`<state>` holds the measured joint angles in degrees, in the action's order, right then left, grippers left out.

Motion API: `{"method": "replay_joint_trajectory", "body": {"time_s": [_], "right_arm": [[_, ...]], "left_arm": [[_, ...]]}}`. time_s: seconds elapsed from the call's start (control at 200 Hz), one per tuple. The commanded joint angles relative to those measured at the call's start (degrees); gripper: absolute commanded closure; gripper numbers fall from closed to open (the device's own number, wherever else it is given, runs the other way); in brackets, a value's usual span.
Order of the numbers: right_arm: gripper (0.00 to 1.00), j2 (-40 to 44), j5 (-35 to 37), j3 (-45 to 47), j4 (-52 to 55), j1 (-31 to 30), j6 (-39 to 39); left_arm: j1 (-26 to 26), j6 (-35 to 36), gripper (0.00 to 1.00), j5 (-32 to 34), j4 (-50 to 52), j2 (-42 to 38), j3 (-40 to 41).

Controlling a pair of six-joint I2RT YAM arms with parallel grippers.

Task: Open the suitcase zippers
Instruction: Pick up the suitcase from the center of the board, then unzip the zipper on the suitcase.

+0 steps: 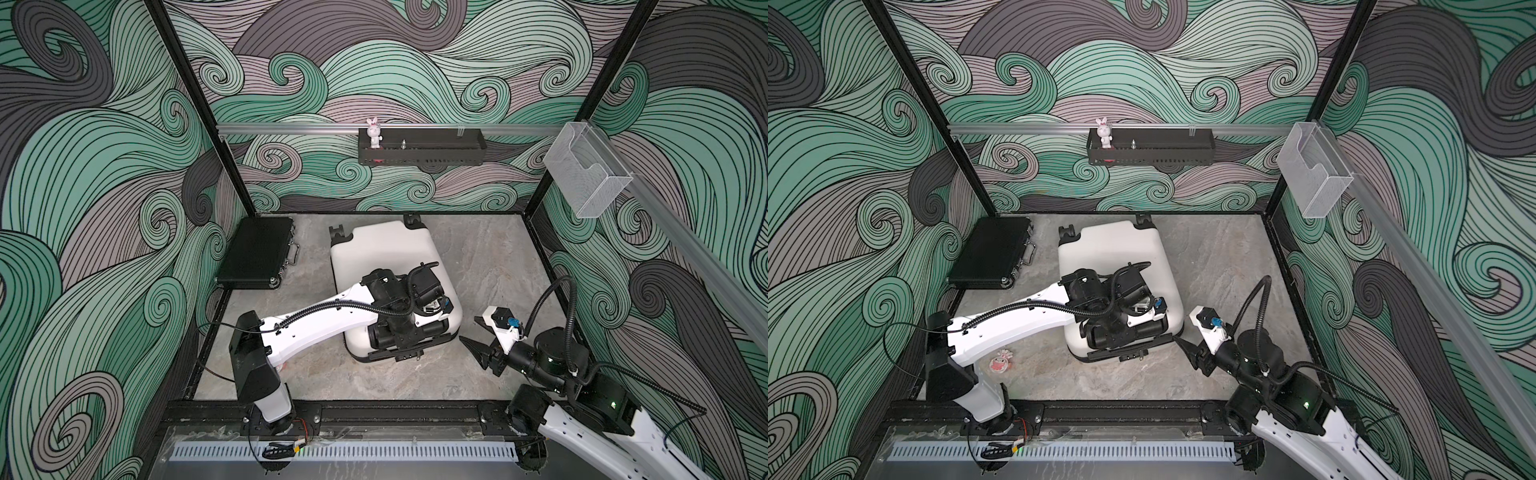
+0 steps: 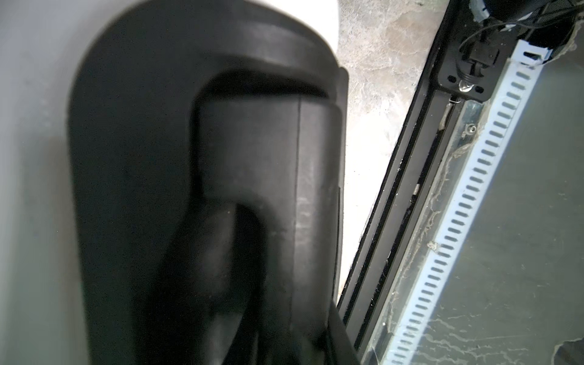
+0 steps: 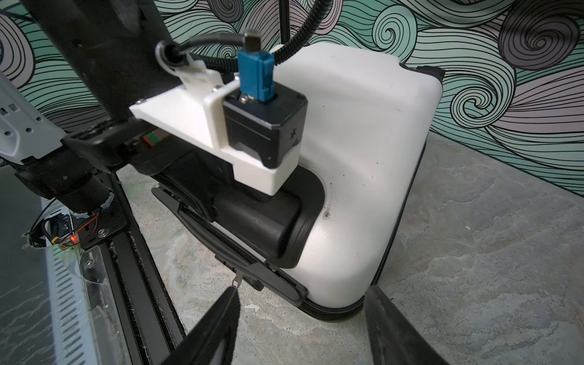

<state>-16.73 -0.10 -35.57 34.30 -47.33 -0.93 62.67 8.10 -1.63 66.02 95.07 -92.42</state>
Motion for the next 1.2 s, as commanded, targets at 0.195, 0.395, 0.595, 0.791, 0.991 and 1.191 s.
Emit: {"method": "replay_joint_trajectory", "body": {"time_s": [0.195, 0.395, 0.595, 0.791, 0.991, 1.191], "right_arm": [[0.38, -1.5, -3.9, 3.2, -3.7, 0.1, 5.3], [0.46, -4.3, -13.8, 8.0, -11.6, 0.1, 14.8], [0.53, -5.1, -8.9, 11.5, -10.3, 0.1, 19.0], [0.58, -5.4, -13.0, 15.2, -20.3, -0.1, 17.6], [0.60, -4.1, -8.8, 18.6, -24.4, -3.7, 16.5], [0.61, -4.8, -8.9, 21.2, -30.8, -4.4, 16.6]], "left_arm": [[-1.3, -4.8, 0.99, 4.7, -1.1, -6.7, -6.5], [-5.0, -6.0, 1.00, 0.9, -6.3, -12.0, -3.7], [-6.2, -5.5, 1.00, -2.0, -7.0, -13.1, -2.8], [-6.8, -5.8, 1.00, -3.6, -8.4, -13.2, -2.5], [-8.0, -6.4, 1.00, -5.6, -9.5, -12.1, -3.3], [-8.4, -8.1, 1.00, -6.5, -11.7, -11.8, -3.8]]}}
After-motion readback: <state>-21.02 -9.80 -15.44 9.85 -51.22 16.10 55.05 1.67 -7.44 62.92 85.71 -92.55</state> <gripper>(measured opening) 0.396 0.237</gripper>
